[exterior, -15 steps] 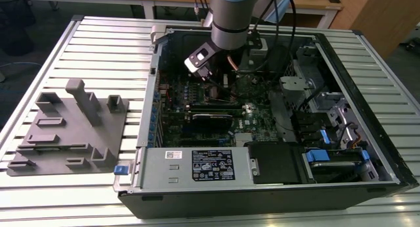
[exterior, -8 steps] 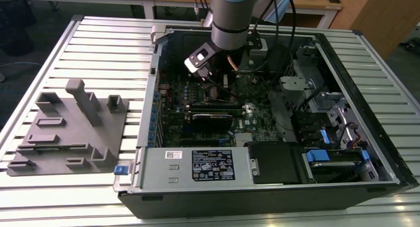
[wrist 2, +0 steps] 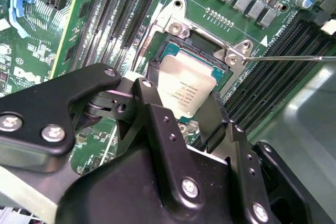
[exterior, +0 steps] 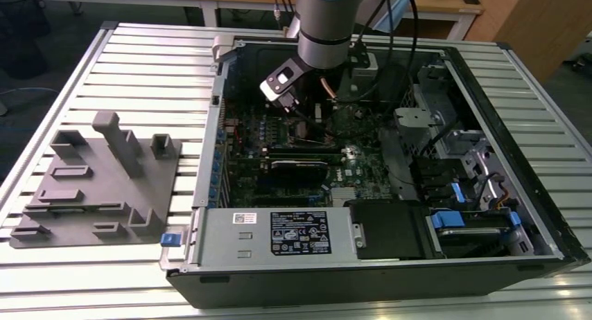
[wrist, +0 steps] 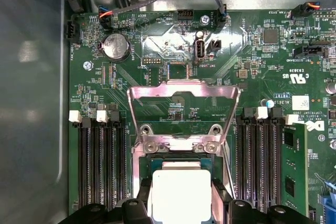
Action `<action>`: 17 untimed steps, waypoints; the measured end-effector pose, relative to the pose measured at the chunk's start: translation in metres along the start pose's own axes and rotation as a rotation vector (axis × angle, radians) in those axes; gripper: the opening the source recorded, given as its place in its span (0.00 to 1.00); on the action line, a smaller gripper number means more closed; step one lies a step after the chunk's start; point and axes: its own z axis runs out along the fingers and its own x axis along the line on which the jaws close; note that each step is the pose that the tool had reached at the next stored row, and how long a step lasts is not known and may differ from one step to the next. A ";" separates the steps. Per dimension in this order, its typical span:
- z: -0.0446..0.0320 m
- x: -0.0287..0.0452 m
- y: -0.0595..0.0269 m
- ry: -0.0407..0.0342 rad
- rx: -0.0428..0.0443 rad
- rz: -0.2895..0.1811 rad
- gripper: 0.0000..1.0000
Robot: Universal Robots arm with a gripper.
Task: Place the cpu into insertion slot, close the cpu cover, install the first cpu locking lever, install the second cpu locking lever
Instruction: 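Place the cpu into insertion slot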
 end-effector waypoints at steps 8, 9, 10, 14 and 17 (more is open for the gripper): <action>0.0015 -0.0001 -0.0007 -0.0004 0.0002 0.000 0.53; 0.0016 -0.0001 -0.0008 -0.0005 0.0002 0.000 0.53; 0.0017 -0.0001 -0.0008 -0.0005 0.0002 0.000 0.53; 0.0027 -0.0001 -0.0010 -0.0004 0.0001 0.000 0.53; 0.0035 -0.0002 -0.0011 -0.0007 0.0004 0.000 0.53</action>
